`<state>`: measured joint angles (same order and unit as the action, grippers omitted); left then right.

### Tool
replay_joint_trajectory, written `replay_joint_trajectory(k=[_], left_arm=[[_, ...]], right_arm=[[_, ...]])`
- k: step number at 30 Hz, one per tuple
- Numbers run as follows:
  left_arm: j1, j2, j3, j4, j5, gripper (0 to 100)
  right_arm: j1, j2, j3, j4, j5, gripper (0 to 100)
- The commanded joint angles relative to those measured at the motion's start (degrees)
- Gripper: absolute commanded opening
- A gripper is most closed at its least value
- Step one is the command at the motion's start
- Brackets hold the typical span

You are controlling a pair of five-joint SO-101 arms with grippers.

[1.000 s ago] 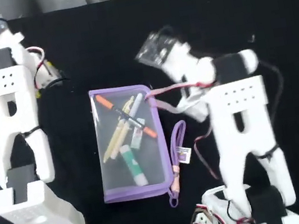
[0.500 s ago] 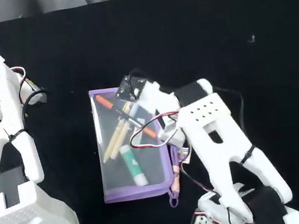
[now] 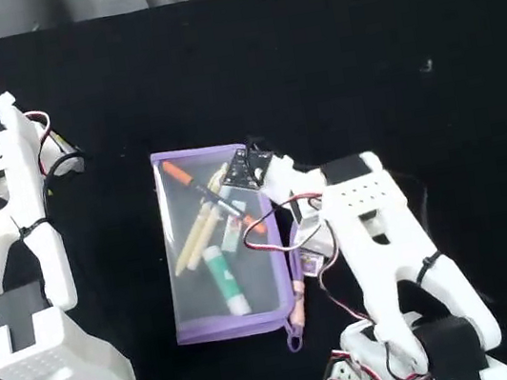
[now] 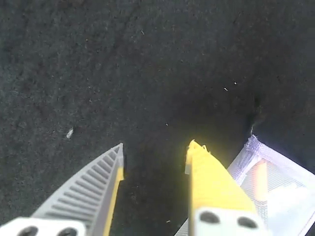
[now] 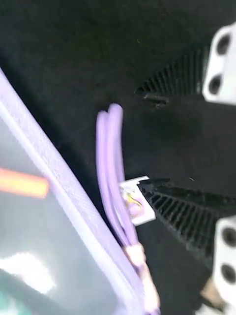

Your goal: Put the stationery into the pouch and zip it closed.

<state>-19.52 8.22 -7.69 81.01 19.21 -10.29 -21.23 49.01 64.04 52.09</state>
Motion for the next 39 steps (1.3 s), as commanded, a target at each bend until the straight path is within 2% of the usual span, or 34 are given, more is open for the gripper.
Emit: replay_joint_trajectory(k=[1,3,12,20,23,27,30,33,39], left_arm=[[0.75,-0.35,-0.31,-0.62,0.53,21],[0.75,-0.35,-0.31,-0.62,0.62,21],[0.84,-0.35,-0.04,-0.62,0.62,21],[1.36,-0.44,3.47,-4.31,0.62,21],[1.36,-0.44,3.47,-4.31,0.62,21],[1.36,-0.44,3.65,-4.31,0.62,21],[1.36,-0.44,3.74,-4.31,0.62,21],[1.36,-0.44,3.82,-4.31,0.62,21],[1.36,-0.44,3.91,-4.22,0.62,21]], right_arm=[[0.79,-1.98,3.38,-7.82,5.19,25.0],[0.79,-1.98,5.93,-11.69,7.82,25.0],[0.53,-1.98,10.59,-25.23,8.18,25.0],[-8.09,-1.98,15.25,-32.88,8.18,25.0],[-9.58,-1.98,15.78,-33.93,8.18,18.9],[-9.23,-1.98,15.87,-35.25,8.09,1.7],[-8.35,-1.98,15.69,-35.25,8.09,3.7],[-6.77,-1.98,14.29,-35.43,8.09,0.9],[-0.09,-2.42,6.29,-32.97,8.09,1.1]])
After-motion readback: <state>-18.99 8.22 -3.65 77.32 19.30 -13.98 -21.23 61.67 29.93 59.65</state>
